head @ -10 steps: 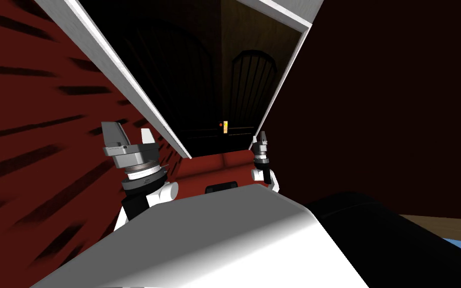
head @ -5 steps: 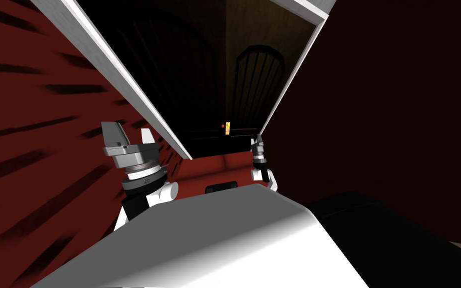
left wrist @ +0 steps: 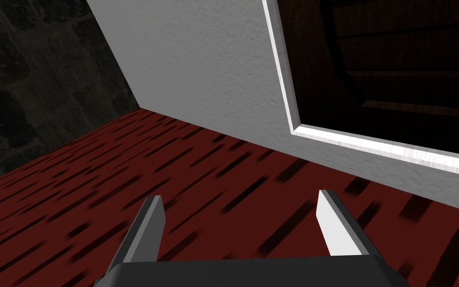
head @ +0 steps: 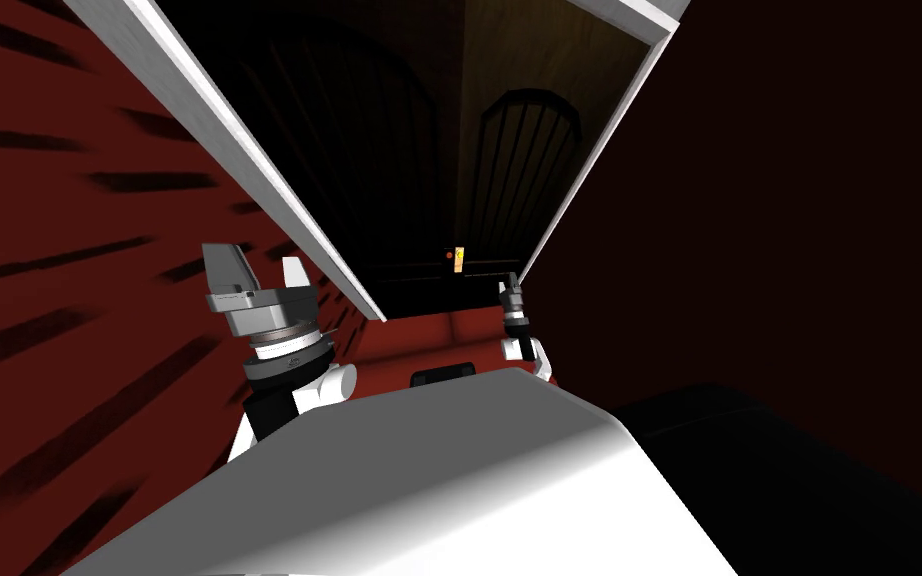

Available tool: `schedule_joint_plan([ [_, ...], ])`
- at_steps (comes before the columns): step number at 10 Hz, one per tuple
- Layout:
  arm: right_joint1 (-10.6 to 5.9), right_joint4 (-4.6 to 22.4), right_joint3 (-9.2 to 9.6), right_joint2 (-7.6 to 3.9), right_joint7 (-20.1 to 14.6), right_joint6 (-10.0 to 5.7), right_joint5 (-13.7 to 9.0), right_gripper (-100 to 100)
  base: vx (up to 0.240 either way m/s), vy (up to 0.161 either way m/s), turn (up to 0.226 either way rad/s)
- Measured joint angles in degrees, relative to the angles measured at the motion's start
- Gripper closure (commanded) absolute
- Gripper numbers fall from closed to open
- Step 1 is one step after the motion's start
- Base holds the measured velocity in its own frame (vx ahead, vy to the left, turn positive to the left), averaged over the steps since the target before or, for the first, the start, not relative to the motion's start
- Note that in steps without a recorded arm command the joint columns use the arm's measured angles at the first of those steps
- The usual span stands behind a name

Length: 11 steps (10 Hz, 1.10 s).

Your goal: Pull the door open

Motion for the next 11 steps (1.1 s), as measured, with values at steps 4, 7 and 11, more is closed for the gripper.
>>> schedule_joint_plan([
  [4,-1.69,4.8,-0.63,-0.45,-2.1,1.41,1.7,-100,0.123,0.019,0.049],
  [7,-2.94,8.8,-1.05,-0.59,-3.7,2.23,3.2,-100,0.144,0.024,0.051],
  [11,-3.77,12.4,-1.50,-0.83,-5.6,3.33,4.5,-100,0.099,0.005,0.034],
])
